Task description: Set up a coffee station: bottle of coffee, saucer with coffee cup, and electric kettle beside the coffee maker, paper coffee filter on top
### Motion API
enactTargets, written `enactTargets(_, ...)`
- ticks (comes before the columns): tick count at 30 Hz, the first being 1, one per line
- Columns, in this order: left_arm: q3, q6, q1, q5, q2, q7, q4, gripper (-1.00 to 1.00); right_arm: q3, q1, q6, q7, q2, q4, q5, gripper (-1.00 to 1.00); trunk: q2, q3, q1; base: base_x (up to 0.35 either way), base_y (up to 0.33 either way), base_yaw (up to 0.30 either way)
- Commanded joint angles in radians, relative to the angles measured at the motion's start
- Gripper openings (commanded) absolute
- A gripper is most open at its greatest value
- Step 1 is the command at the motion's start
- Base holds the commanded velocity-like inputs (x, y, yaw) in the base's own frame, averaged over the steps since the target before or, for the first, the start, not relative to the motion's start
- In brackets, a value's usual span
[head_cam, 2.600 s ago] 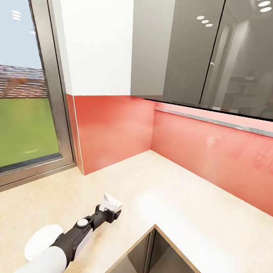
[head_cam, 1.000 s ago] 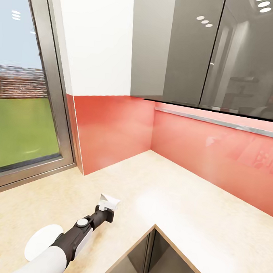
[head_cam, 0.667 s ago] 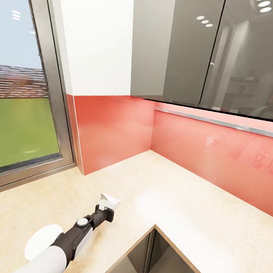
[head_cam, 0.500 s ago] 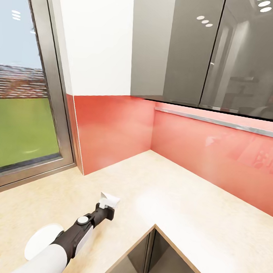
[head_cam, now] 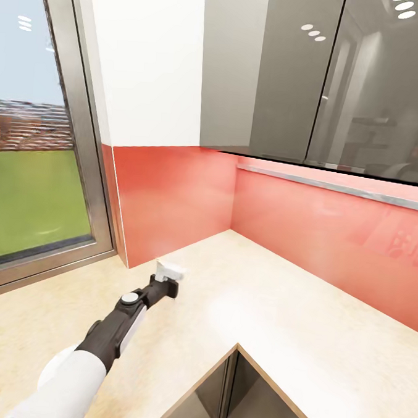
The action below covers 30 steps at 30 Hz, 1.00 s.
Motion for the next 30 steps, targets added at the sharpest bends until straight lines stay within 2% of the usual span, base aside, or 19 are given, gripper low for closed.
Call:
enactTargets(1, 0.001, 0.03, 0.001, -0.008, 0.0, -0.006, -0.035, -1.0, 0.0, 0.0, -0.003, 0.001, 0.0, 0.001, 0.0, 1.0, -0.001, -0.001, 0.0, 0.0, 0.0, 0.0)
enactTargets(4, 0.001, 0.095, 0.0, -0.009, 0.002, -0.008, -0.105, -1.0, 0.0, 0.0, -0.003, 0.001, 0.0, 0.001, 0.0, 1.0, -0.001, -0.001, 0.0, 0.0, 0.0, 0.0)
enactTargets(8, 0.001, 0.131, 0.0, -0.009, 0.004, -0.01, -0.165, -1.0, 0.0, 0.0, -0.003, 0.001, -0.001, 0.0, 0.0, 1.0, -0.001, -0.001, 0.0, 0.0, 0.0, 0.0)
enactTargets(16, -0.003, 0.139, 0.013, -0.013, 0.006, -0.014, -0.186, -1.0, -0.002, 0.0, -0.003, 0.001, 0.0, -0.014, -0.002, 1.0, -0.001, -0.001, 0.0, 0.0, 0.0, 0.0)
enactTargets(30, -0.005, 0.132, 0.016, -0.016, 0.017, -0.064, -0.186, -1.0, -0.003, 0.0, -0.003, -0.003, -0.001, -0.015, -0.002, 1.0, -0.001, -0.001, 0.0, -0.015, 0.0, 0.0)
